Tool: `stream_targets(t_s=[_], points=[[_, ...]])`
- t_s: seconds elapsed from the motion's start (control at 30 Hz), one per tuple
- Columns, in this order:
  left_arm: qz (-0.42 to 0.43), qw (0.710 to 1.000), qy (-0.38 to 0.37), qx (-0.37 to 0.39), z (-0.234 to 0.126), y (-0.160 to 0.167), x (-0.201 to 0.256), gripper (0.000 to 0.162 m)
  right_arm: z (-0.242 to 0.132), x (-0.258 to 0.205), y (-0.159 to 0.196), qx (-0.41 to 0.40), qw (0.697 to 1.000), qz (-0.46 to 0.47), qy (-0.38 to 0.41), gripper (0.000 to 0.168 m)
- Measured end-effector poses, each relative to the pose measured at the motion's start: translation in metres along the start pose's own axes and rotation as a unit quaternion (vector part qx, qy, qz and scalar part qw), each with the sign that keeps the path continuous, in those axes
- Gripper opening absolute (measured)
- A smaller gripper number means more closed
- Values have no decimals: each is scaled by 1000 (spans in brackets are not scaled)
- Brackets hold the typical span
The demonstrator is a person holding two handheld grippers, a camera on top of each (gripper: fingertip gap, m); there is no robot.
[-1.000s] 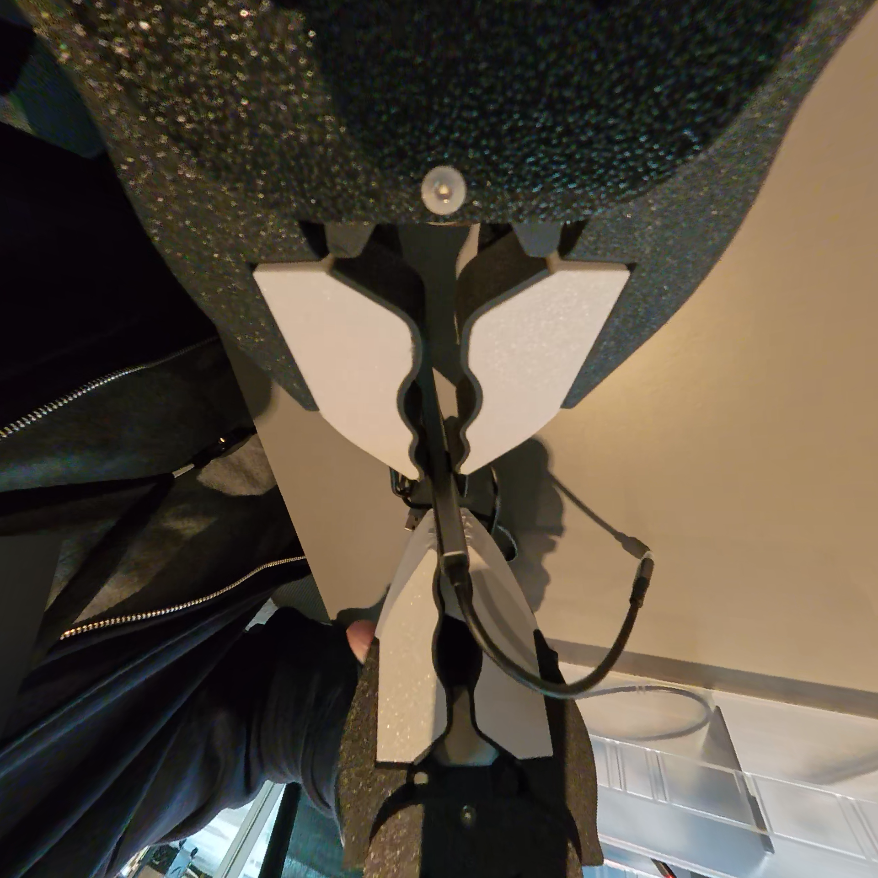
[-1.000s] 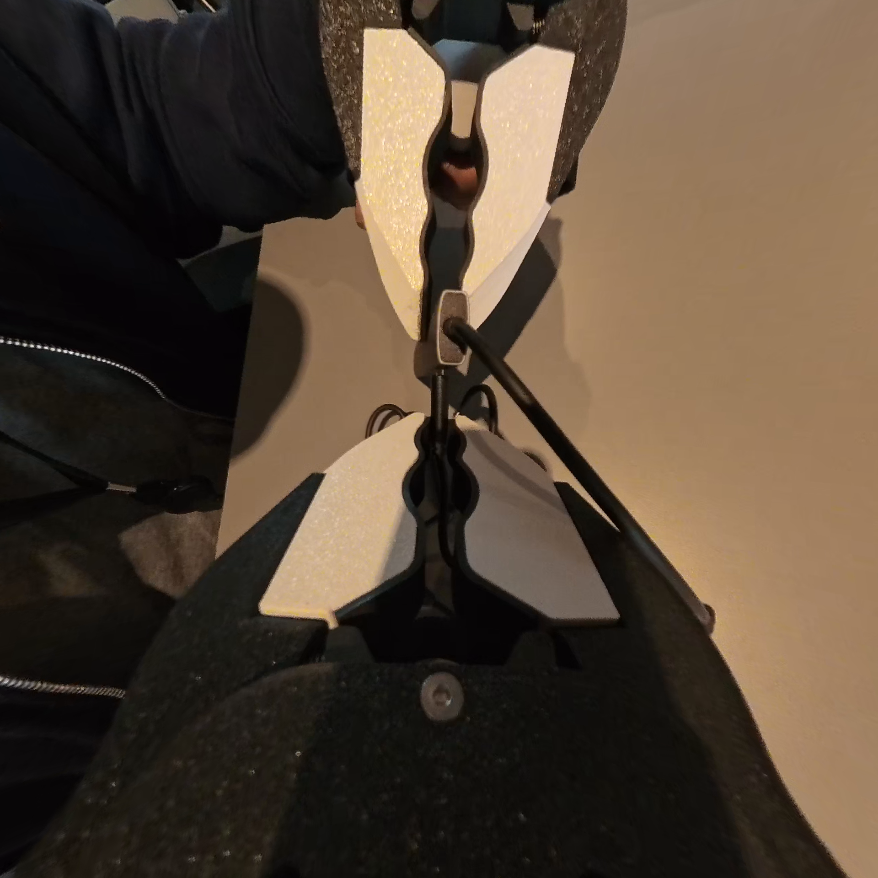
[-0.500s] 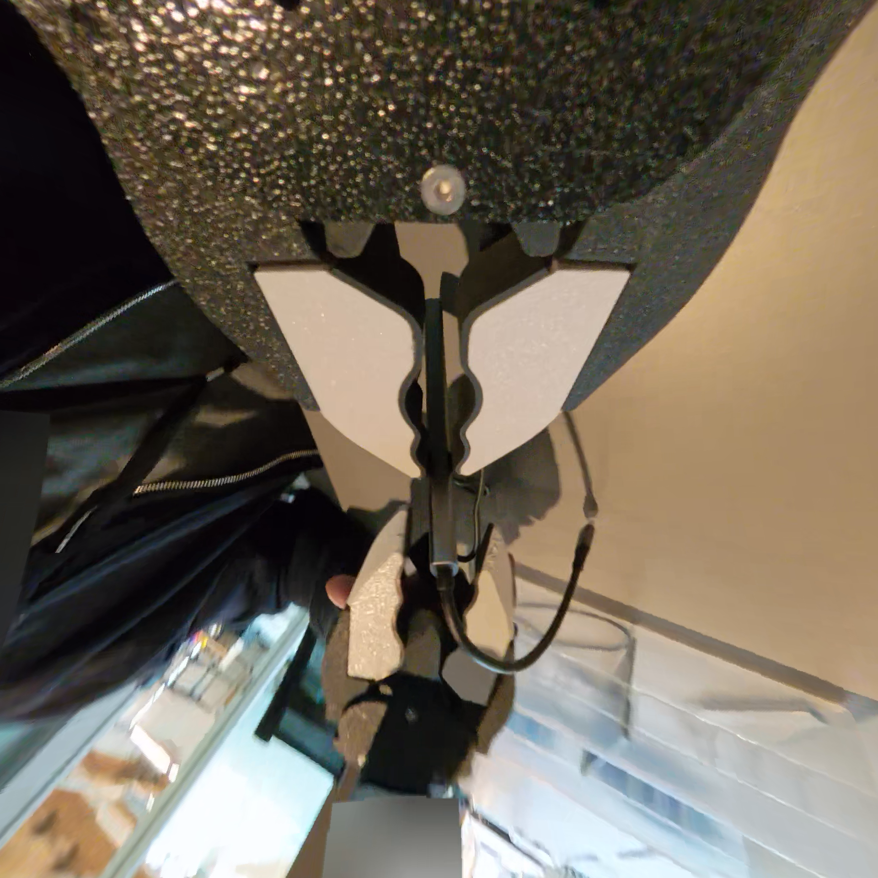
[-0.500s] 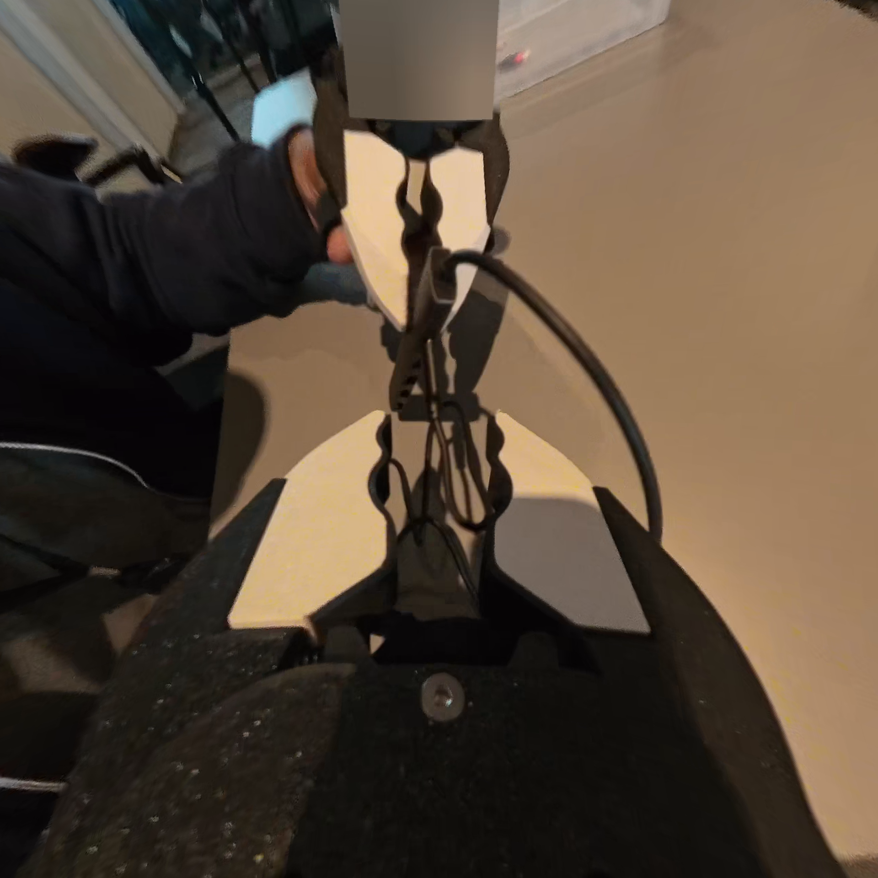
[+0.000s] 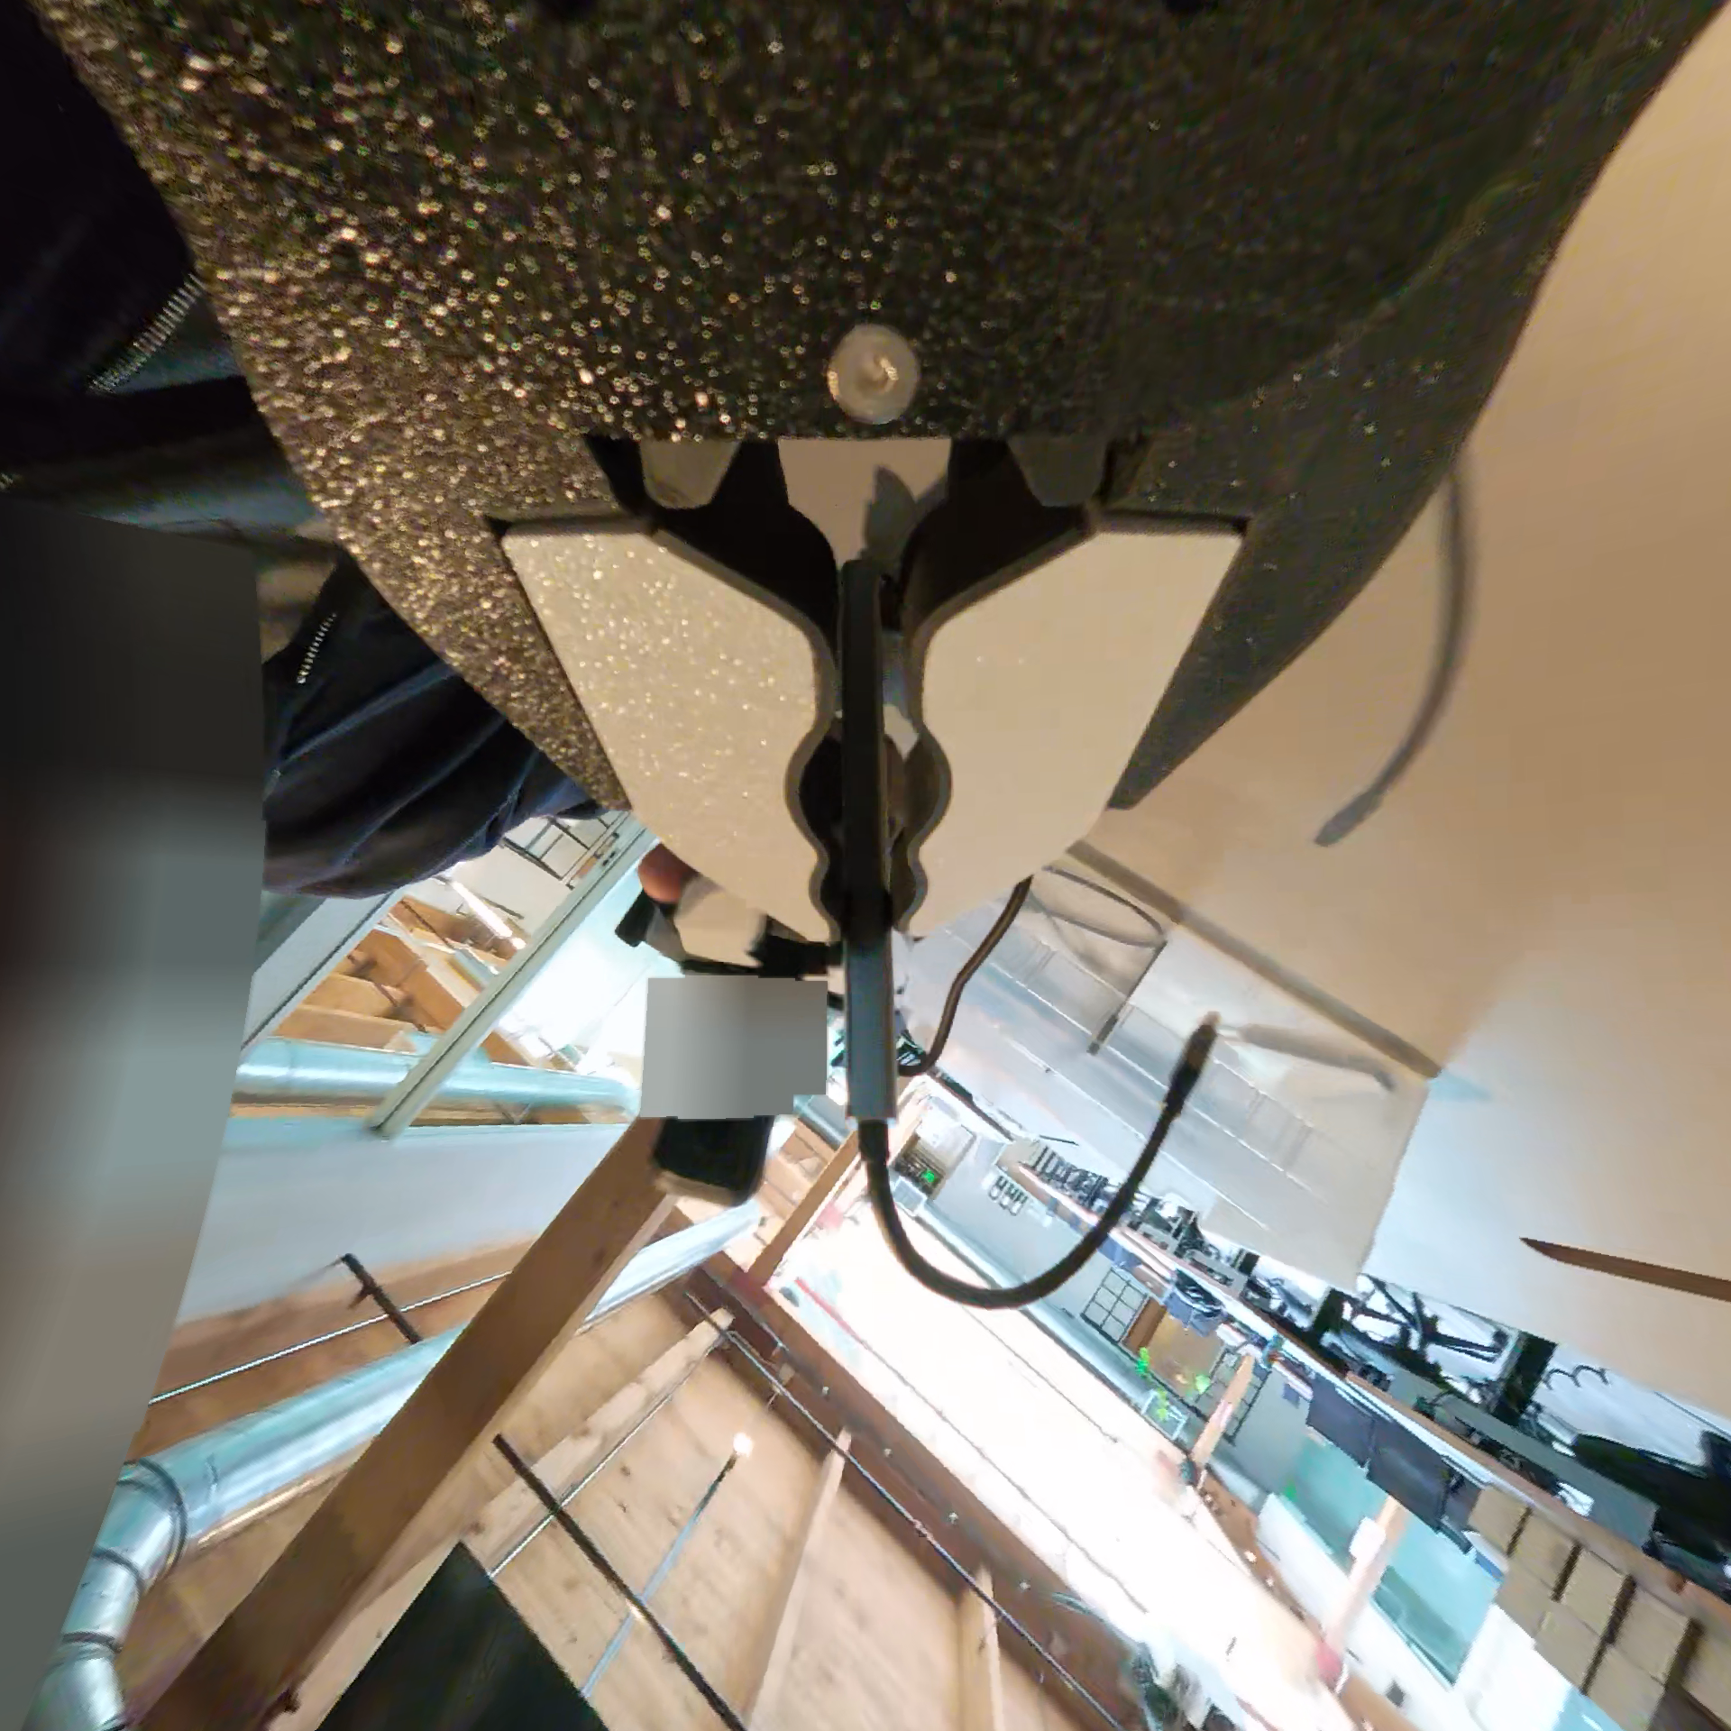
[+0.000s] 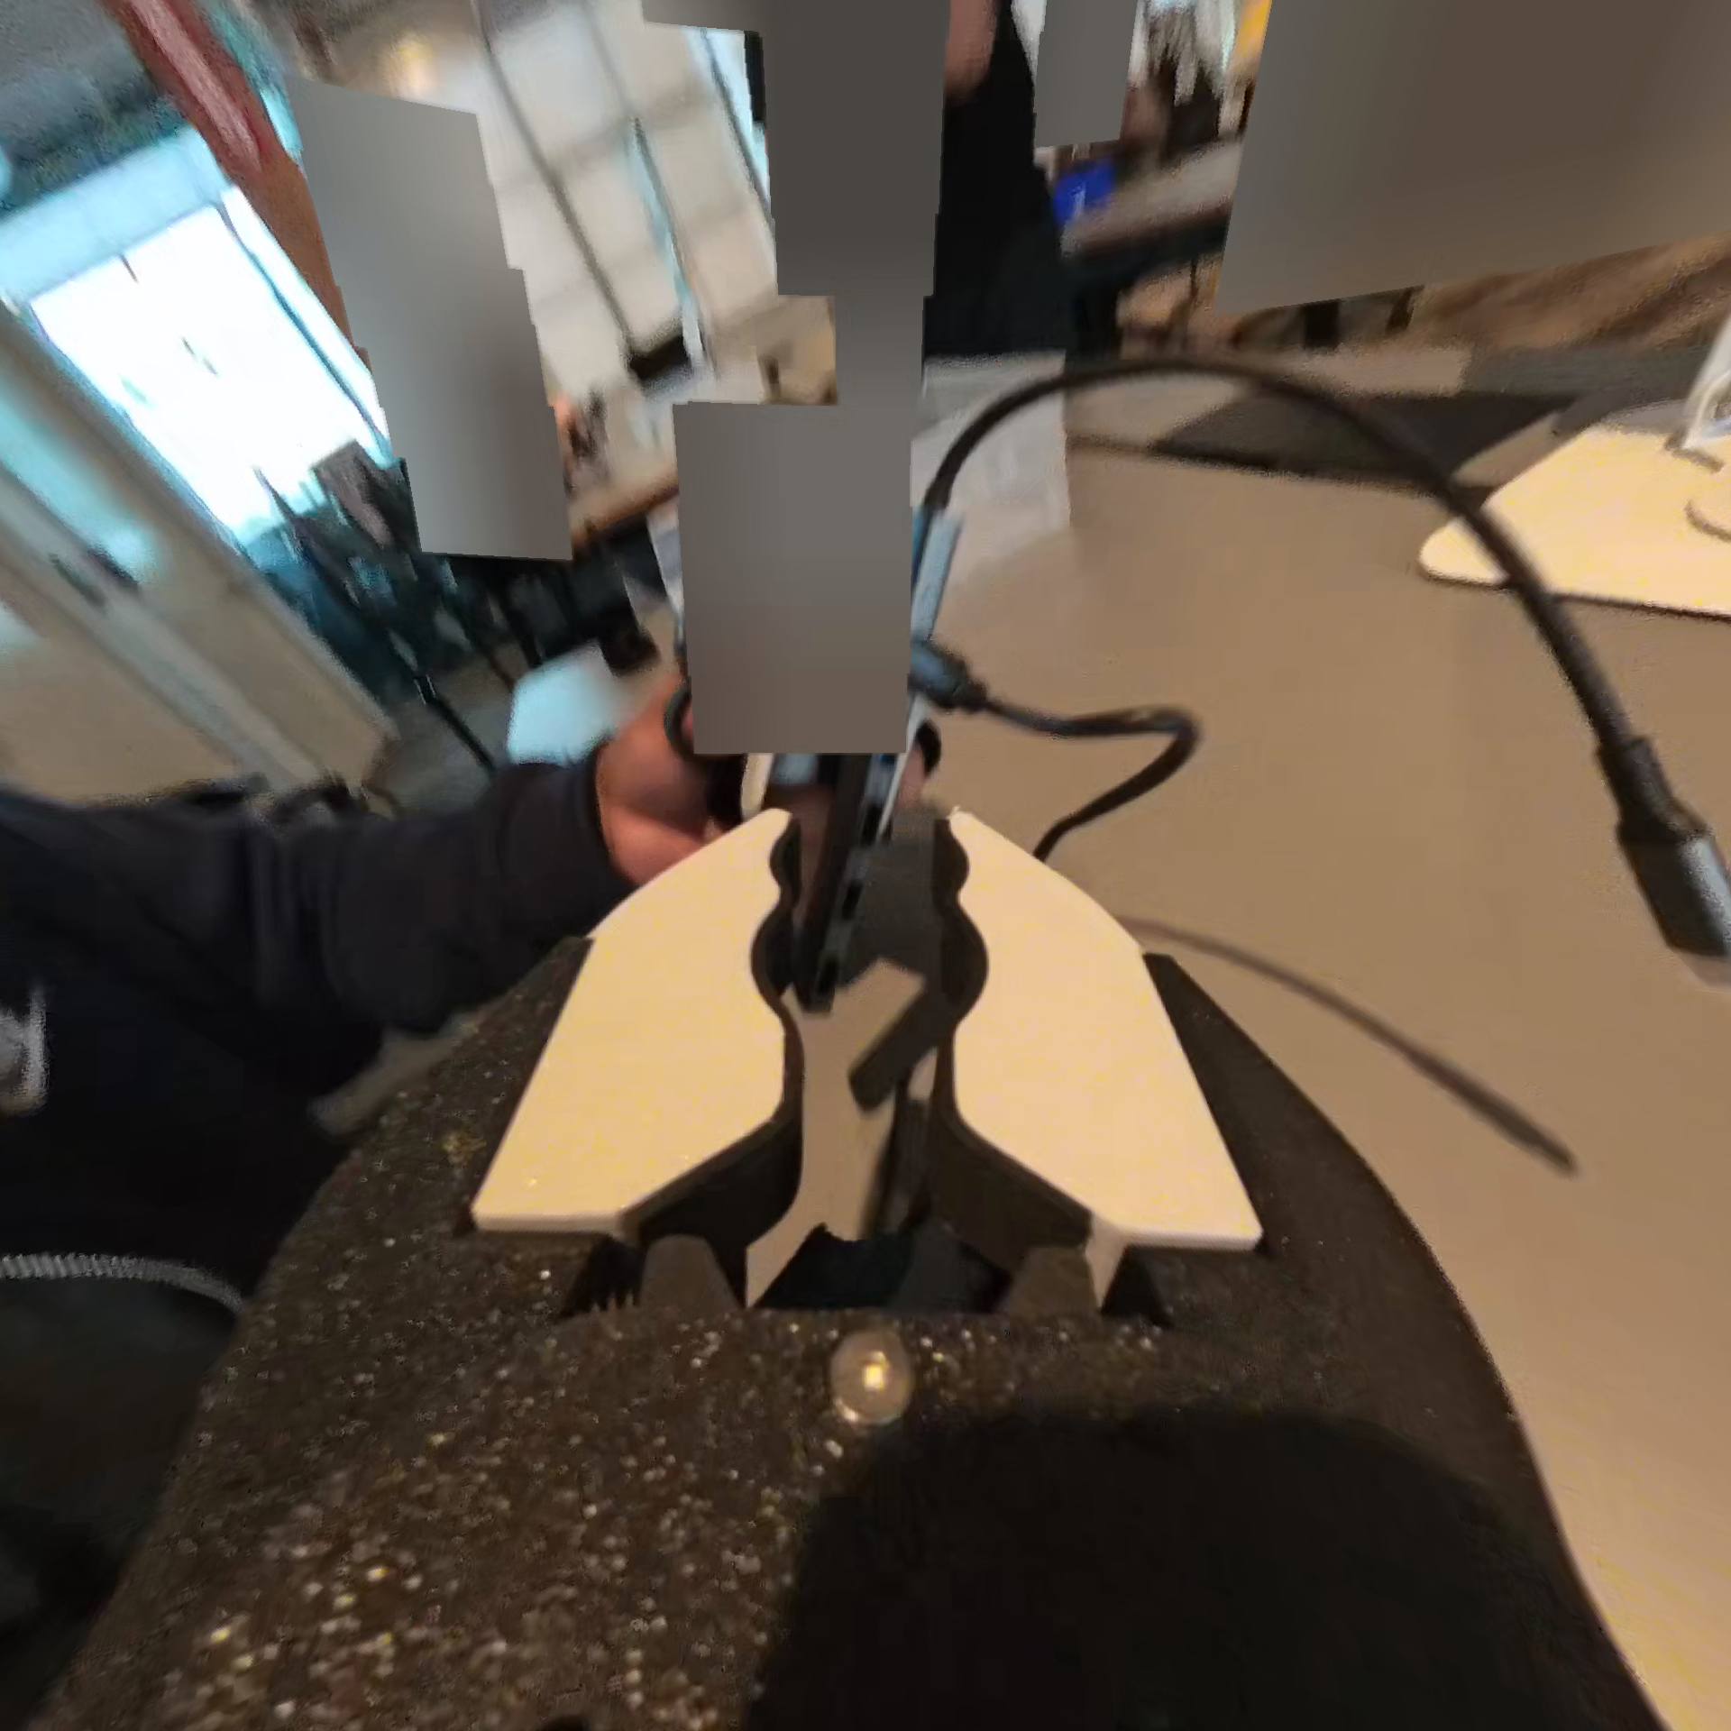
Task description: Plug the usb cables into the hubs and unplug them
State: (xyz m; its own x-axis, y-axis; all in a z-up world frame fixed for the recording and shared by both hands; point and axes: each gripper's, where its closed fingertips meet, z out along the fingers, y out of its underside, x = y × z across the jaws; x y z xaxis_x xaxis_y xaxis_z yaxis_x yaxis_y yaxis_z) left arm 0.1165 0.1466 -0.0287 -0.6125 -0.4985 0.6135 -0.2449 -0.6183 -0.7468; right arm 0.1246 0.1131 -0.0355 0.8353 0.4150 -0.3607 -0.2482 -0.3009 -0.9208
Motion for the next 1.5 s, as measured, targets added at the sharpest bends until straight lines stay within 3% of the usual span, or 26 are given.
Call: stream_targets(t_s=[0.07,0.17,0.6,1.07,1.27,1.37,1.5], points=[[4,1000,8,-6,5,5,4,9,-5,5,-18,80,996,46,-14,25],[3,1000,15,-7,9,8,7,9,-8,10,-25,113,990,74,-27,21],[23,999,11,-39,15,18,9,9,-7,9,-23,132,989,63,-16,8],[70,992,-13,-108,18,39,3,9,-7,8,-15,68,995,63,-22,6],[91,993,-4,-75,23,28,11,11,-12,4,-26,117,988,92,-51,6],[89,992,19,-92,30,39,19,25,-14,2,-33,154,978,119,-70,6],[100,993,19,-64,34,38,20,11,-14,-2,-33,168,976,117,-77,6]])
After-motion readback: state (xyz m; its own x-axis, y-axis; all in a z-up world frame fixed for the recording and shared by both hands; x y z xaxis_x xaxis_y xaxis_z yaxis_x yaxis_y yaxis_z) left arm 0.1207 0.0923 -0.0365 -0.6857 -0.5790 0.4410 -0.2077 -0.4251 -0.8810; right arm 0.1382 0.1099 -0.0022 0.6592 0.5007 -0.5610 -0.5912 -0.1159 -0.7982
